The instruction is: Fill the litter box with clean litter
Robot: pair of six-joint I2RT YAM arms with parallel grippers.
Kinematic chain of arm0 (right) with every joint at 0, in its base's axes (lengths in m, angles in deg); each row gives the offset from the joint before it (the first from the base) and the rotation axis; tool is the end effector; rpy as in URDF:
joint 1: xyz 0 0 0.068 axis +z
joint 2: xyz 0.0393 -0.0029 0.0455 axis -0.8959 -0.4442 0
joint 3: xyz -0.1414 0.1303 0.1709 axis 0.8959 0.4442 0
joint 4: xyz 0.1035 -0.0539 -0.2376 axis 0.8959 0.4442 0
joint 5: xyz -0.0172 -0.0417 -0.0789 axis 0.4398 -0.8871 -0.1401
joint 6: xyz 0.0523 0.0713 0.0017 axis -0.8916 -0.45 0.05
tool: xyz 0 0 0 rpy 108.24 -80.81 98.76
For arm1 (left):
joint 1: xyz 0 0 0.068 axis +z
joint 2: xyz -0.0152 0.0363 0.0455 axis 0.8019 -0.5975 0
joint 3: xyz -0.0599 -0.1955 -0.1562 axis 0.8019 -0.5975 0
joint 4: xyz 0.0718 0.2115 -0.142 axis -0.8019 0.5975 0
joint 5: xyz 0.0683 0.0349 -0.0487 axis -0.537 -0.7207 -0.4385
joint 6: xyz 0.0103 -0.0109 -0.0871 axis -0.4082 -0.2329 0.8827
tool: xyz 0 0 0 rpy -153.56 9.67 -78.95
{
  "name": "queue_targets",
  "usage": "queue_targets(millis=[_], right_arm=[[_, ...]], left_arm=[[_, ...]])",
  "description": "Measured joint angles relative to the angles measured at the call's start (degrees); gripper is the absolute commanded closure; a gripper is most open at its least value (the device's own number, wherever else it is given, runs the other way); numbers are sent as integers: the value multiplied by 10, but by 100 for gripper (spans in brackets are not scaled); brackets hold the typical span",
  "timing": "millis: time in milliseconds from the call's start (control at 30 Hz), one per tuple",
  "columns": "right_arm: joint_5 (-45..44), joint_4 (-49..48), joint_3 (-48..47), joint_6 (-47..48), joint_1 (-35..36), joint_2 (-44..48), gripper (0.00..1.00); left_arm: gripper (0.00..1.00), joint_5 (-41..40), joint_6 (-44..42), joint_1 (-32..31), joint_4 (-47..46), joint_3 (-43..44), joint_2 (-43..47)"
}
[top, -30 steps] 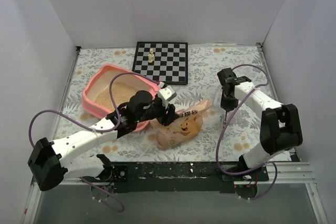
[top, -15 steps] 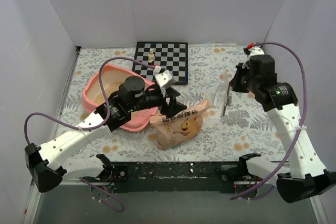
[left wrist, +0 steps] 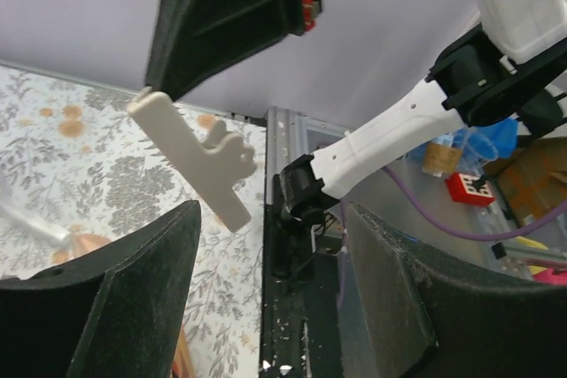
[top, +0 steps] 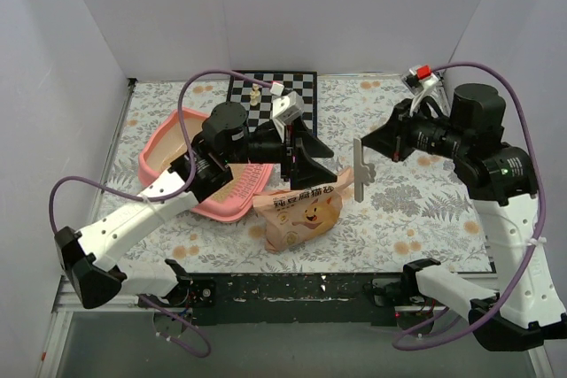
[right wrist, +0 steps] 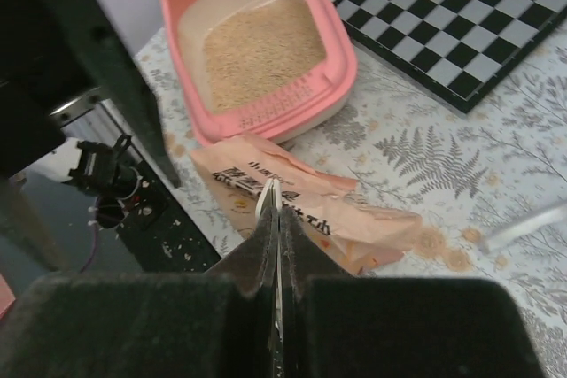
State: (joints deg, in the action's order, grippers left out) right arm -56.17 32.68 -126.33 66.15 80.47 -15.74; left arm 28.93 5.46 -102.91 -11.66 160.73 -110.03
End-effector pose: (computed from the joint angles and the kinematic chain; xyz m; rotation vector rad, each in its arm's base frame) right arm 0.1947 0.1011 0.4498 -0.5323 1.8770 0.7955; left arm 0.1678 -0.2747 0.4185 0.5939 1.8890 -1.8418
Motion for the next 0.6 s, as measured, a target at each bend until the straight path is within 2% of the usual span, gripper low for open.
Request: queue_targets(millis=[333, 600], right_arm=[[158, -66, 15, -29, 0, 69, 99], [202, -134, 44, -68, 0, 72, 99]], left_arm=[[34, 73, 121, 12, -153, 4, -57], [38, 94, 180, 12, -245, 4, -77]])
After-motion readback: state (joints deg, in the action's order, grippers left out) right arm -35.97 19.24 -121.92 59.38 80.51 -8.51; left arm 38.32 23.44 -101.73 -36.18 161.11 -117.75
